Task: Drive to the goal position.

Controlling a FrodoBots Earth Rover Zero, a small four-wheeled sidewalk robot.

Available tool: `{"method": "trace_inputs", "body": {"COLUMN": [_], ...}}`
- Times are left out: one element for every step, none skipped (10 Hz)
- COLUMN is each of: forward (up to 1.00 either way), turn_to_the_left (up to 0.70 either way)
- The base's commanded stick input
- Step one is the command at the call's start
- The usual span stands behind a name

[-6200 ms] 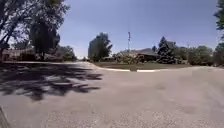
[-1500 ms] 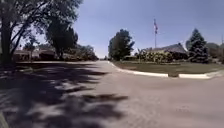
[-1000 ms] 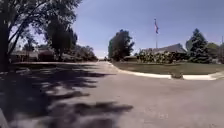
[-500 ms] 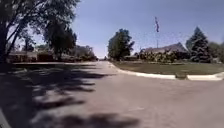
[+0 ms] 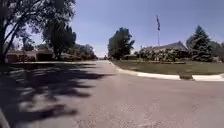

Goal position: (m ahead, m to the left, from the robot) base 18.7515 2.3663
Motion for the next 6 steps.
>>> {"method": "trace_inputs", "body": {"forward": [0.70, 0.70, 0.70, 0.70, 0.70, 0.70], "turn_to_the_left": [0.00, 0.00, 0.00, 0.00, 0.00, 0.00]}}
